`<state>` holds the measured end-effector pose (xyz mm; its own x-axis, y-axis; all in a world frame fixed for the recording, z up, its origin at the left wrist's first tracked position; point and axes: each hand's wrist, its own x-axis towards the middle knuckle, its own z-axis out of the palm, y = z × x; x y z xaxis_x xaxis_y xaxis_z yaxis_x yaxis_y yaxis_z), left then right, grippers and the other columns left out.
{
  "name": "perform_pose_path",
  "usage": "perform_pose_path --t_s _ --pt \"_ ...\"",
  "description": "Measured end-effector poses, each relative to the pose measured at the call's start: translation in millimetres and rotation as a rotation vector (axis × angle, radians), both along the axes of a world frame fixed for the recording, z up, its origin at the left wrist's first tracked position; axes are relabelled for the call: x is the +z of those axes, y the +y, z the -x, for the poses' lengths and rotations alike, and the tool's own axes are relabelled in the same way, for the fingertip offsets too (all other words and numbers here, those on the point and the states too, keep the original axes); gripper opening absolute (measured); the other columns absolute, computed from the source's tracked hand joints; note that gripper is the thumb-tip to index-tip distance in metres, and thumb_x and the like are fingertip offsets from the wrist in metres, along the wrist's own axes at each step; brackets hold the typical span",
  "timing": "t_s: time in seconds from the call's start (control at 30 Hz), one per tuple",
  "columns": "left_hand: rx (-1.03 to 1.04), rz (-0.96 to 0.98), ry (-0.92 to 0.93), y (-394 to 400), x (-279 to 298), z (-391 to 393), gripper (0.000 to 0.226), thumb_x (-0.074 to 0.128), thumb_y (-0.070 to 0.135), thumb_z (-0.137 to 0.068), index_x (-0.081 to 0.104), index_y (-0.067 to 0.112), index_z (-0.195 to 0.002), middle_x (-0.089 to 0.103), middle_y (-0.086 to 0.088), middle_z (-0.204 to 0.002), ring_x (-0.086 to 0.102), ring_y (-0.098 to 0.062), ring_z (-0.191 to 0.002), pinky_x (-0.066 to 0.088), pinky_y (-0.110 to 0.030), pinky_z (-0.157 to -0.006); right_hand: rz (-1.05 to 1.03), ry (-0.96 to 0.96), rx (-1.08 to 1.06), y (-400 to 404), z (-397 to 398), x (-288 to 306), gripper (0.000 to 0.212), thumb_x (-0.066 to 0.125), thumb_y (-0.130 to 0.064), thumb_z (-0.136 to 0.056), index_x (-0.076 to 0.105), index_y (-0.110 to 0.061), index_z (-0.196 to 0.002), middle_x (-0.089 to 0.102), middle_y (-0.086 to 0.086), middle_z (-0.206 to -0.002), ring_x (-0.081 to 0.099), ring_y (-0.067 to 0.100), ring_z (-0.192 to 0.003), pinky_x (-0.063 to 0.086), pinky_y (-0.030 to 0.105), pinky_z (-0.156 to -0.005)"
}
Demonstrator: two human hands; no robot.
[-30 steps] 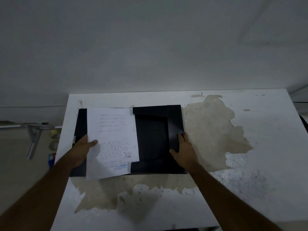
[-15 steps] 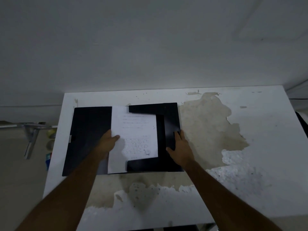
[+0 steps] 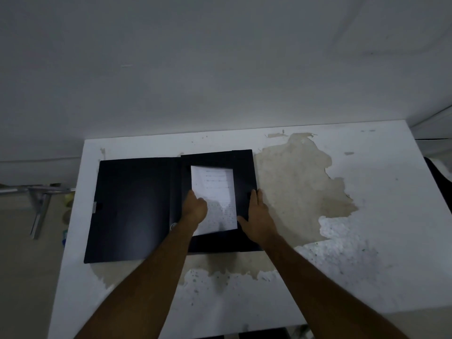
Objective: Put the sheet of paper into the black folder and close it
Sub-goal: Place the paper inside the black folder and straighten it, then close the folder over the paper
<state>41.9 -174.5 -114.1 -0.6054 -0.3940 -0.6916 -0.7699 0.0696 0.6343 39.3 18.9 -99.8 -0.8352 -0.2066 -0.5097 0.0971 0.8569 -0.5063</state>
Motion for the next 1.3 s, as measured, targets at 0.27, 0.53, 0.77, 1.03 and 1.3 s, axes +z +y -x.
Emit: perform_pose_path --t_s 0.27,0.53,0.77,1.03,1.3 --pt "-0.256 0.447 -0.078 -48 10 -14 0.061 0.068 0.042 -0.086 0.056 0.004 -0.133 0.058 -0.020 -0.134 0.055 -0.038 -0.124 0.049 -0.047 -0.102 -0.019 0.001 -0.014 -4 -1 0 0.096 0.064 -0.028 -0.094 -0.005 -0.009 -0.157 -0.010 0.014 -0.167 0.022 0.037 -0.149 0.033 0.047 -0.114" --pt "-0.013 0.615 -0.418 -147 15 -58 0.145 0.088 0.063 -0.054 0.004 0.012 -0.161 0.008 -0.024 -0.167 0.013 -0.050 -0.151 0.017 -0.070 -0.117 -0.045 0.043 -0.036 -7 -3 -8 0.095 0.064 -0.029 -0.094 -0.004 -0.010 -0.157 -0.010 0.012 -0.167 0.026 0.037 -0.147 0.038 0.049 -0.110" --pt "0.048 0.604 -0.457 -173 8 -66 0.158 0.090 0.068 -0.041 0.005 0.009 -0.160 0.009 -0.025 -0.166 0.011 -0.048 -0.152 0.020 -0.069 -0.116 -0.054 0.050 -0.048 -6 -3 -12 0.097 0.066 -0.029 -0.092 -0.003 -0.011 -0.158 -0.010 0.010 -0.167 0.023 0.035 -0.148 0.037 0.049 -0.111" --pt "0.041 0.687 -0.492 -202 -3 -74 0.158 0.084 0.079 -0.028 0.023 0.005 -0.153 0.024 -0.026 -0.160 0.024 -0.048 -0.148 0.024 -0.069 -0.114 -0.071 0.069 -0.048 -5 -2 -21 0.099 0.068 -0.030 -0.091 -0.002 -0.013 -0.158 -0.007 0.009 -0.167 0.026 0.035 -0.147 0.040 0.048 -0.109" --pt "0.011 0.699 -0.280 -229 32 -85 0.112 0.083 0.068 -0.058 0.050 -0.006 -0.135 0.059 -0.031 -0.132 0.060 -0.049 -0.118 0.051 -0.060 -0.097 -0.070 0.059 -0.044 -6 -2 -18 0.097 0.067 -0.028 -0.091 -0.002 -0.011 -0.158 -0.008 0.010 -0.167 0.025 0.037 -0.147 0.038 0.049 -0.111"
